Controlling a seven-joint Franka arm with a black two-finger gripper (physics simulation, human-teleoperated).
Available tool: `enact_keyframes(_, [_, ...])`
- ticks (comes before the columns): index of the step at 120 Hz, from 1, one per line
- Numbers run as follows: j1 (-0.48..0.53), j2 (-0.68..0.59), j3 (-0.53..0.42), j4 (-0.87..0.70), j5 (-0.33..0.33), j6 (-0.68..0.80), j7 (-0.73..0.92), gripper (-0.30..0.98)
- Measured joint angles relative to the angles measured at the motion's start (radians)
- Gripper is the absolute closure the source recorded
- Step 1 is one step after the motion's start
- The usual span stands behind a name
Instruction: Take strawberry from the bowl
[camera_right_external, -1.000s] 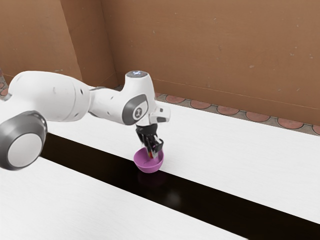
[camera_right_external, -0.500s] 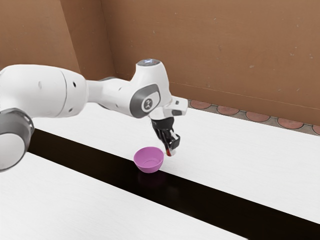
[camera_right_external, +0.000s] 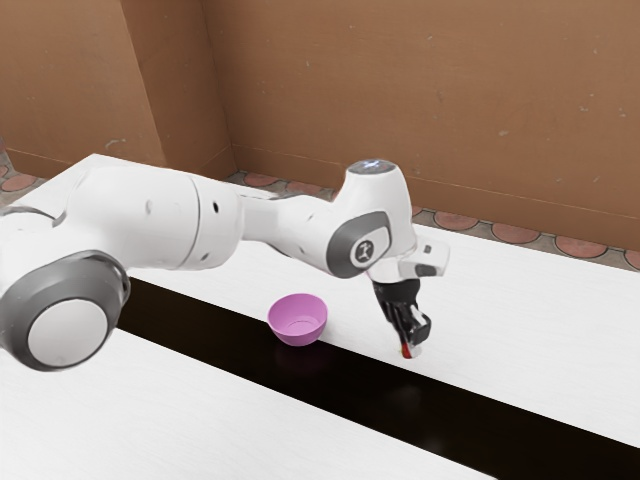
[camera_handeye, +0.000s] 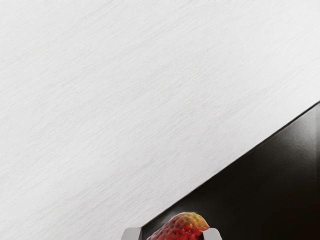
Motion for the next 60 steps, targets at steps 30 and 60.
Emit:
enact_keyframes(30, [-0.001, 0.051, -0.023, 0.057, -0.011, 0.001, 0.001, 0.50])
enact_keyframes(60, [-0.045, -0.117, 0.077, -0.033, -0.025, -0.005, 0.022, 0.15])
